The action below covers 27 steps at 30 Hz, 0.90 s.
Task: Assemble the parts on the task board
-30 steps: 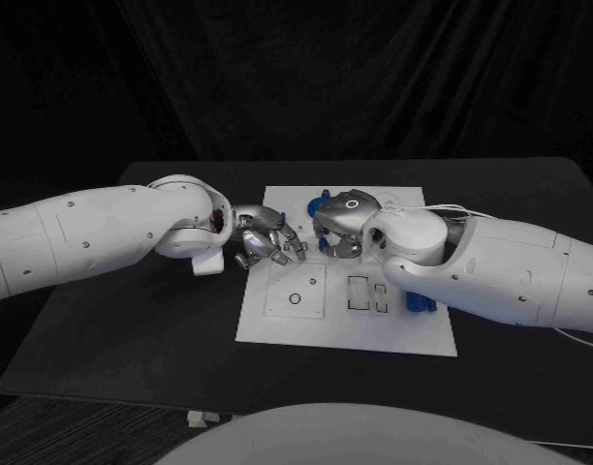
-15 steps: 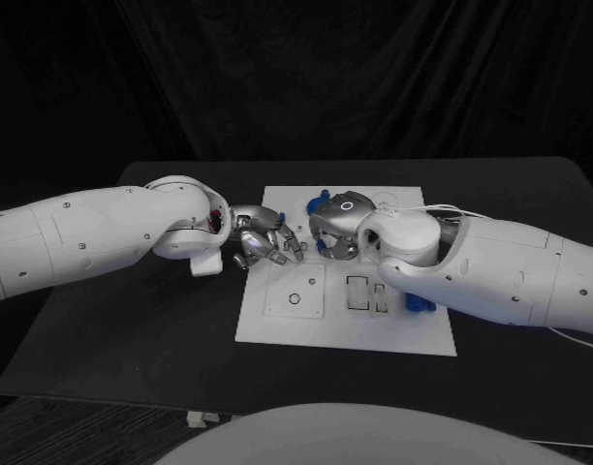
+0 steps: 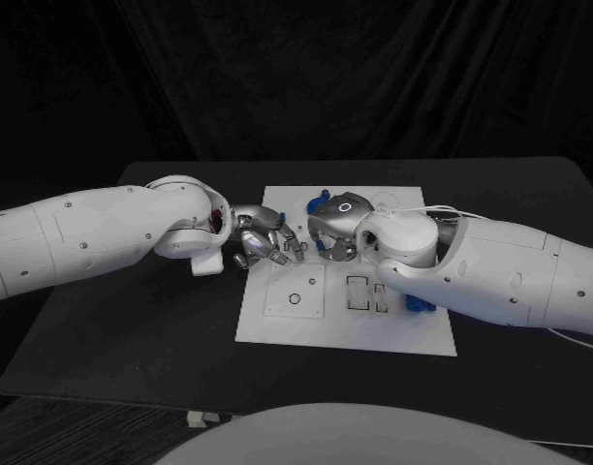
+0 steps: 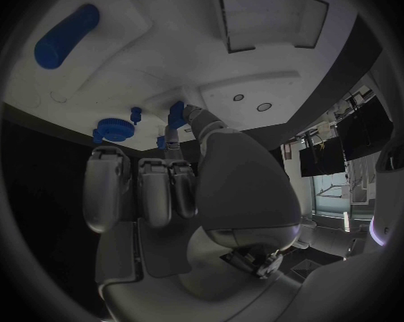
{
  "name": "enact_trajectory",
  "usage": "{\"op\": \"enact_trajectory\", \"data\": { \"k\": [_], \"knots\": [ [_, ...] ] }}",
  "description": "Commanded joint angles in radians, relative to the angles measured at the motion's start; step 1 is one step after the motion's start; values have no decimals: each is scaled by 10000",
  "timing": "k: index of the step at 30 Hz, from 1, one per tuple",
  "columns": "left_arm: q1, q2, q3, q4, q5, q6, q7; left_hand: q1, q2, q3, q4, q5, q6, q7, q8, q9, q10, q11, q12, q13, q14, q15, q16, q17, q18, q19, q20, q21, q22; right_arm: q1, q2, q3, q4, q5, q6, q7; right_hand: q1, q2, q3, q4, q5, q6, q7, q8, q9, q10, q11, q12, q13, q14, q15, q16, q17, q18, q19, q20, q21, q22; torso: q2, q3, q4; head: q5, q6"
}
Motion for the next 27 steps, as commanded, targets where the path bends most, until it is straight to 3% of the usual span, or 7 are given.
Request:
{"op": "enact_trajectory", "data": {
  "k": [1,7,11,12,16,27],
  "knots": [
    [-10,29,9,-11,57,77,2,-23,51,-6,82,12,80,-21,-1,-19,14,79,-49,1258,1038,90,26,2635,82,-6,85,-12,1597,-52,11,-9,-15,-205,275,-71,51,-42,6,-44,-58,-99,-4,-84,1,745,72,-50,2113,873,90,-39,1994,-97,142,90,-64,2034,-1,2,4,-8,2],
    [-10,40,9,-32,57,120,-37,-23,51,-6,82,12,80,-21,-1,-19,14,79,-49,1258,1038,90,26,2635,82,-6,85,-12,1597,-60,8,-9,-28,-218,293,-41,-13,-67,-53,-13,-353,-503,60,-334,-31,734,54,-56,2098,863,88,-52,1968,-92,137,112,-77,2032,0,2,3,5,2],
    [-10,48,9,-48,57,161,-70,-33,58,-10,101,1,90,-16,-13,-39,-2,84,-62,1242,1038,95,26,2635,85,-14,91,-24,1593,-62,1,-9,-36,-221,303,-24,-42,-98,-94,22,-622,-1201,98,-757,-215,720,0,-65,2075,853,49,-66,1939,-81,120,89,-118,2021,0,3,3,10,2],
    [-10,51,9,-54,57,174,-80,-33,58,-10,101,1,90,-16,-13,-39,-2,84,-62,1242,1038,95,26,2635,85,-14,91,-24,1593,-63,-2,-9,-35,-221,299,-16,-57,-105,-139,48,-854,-1552,0,-956,-321,711,-68,-72,2059,850,5,-72,1928,-80,123,62,-117,2023,1,3,4,7,2],
    [-10,58,9,-69,57,193,-99,-33,58,-10,101,1,90,-16,-13,-39,-2,84,-62,1242,1038,95,26,2635,85,-14,91,-24,1593,-64,-6,-9,-34,-222,275,14,-53,-112,-222,89,-1073,-1998,-136,-1193,-480,702,-181,-80,2044,845,-91,-81,1913,-76,119,-20,-132,2020,-2,2,0,9,2],
    [-10,60,9,-82,57,210,-106,-49,51,-22,121,-17,97,-13,-36,-69,-14,89,-70,1231,1038,101,26,2635,90,-26,99,-42,1587,-64,-174,-9,83,-223,-255,132,-39,-159,-468,293,-1595,-2464,-275,-1369,-732,700,-307,-85,2036,850,-206,-77,1925,-84,133,-141,-121,2027,-3,5,1,34,2]
  ]
}}
